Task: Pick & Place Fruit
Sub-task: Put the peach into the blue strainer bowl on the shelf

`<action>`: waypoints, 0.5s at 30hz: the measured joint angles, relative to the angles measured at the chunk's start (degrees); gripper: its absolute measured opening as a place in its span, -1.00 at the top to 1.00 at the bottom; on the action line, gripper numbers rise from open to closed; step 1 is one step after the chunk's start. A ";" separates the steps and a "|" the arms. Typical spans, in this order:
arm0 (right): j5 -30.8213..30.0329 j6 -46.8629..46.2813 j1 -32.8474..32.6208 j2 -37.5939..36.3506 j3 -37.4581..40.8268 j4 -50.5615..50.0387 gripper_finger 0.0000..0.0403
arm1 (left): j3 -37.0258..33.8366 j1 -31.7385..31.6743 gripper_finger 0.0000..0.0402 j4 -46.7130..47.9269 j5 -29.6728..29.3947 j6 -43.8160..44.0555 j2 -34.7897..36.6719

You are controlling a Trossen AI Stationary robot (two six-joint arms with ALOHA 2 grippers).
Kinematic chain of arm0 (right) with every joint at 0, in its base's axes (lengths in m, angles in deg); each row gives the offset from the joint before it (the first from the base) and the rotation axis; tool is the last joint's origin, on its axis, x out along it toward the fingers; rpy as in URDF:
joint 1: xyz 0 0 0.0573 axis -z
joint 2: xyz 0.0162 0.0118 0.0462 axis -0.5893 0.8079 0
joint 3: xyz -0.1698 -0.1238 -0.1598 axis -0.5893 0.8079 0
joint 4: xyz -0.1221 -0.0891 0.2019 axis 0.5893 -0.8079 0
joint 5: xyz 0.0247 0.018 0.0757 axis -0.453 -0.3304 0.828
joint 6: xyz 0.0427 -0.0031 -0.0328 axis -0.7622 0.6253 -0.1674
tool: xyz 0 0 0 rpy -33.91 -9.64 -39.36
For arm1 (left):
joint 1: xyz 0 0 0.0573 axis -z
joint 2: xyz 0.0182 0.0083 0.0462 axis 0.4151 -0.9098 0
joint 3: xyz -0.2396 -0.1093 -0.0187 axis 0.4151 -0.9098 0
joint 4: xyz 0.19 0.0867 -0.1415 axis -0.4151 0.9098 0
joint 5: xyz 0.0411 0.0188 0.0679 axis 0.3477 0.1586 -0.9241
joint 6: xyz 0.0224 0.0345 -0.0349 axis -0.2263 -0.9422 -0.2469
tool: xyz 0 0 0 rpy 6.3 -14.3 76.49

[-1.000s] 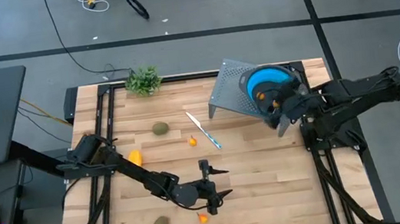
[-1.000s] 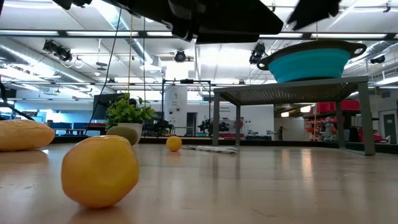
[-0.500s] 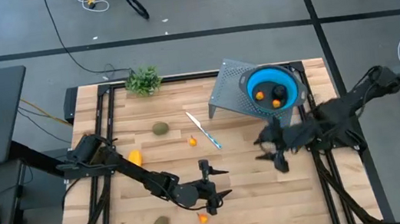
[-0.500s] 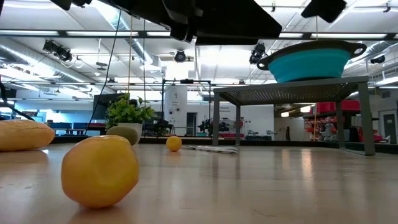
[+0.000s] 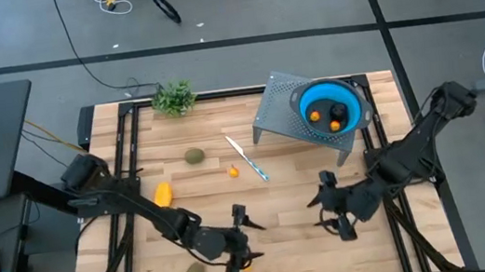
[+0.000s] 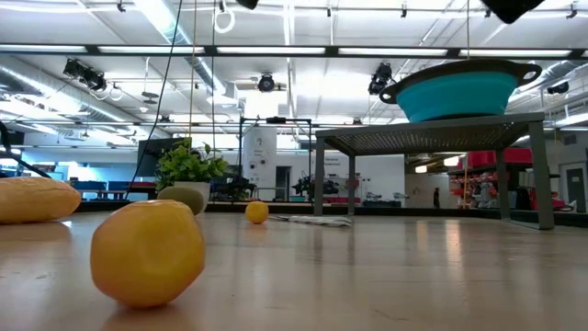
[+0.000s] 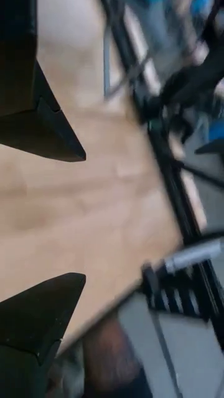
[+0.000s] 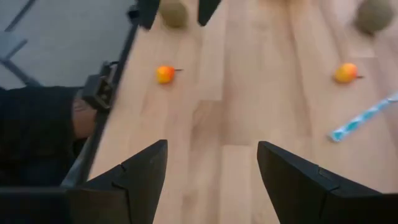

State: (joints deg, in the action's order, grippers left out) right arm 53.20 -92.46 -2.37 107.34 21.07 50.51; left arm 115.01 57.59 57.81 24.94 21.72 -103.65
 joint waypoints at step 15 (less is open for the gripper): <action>0.10 -6.12 -6.86 9.33 0.07 2.92 -0.28 | 0.05 4.89 -0.57 8.08 9.22 1.96 -4.23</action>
State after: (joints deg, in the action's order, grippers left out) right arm 53.30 -98.58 -9.23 116.67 21.13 53.44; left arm 115.06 62.48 65.89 34.16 23.68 -107.88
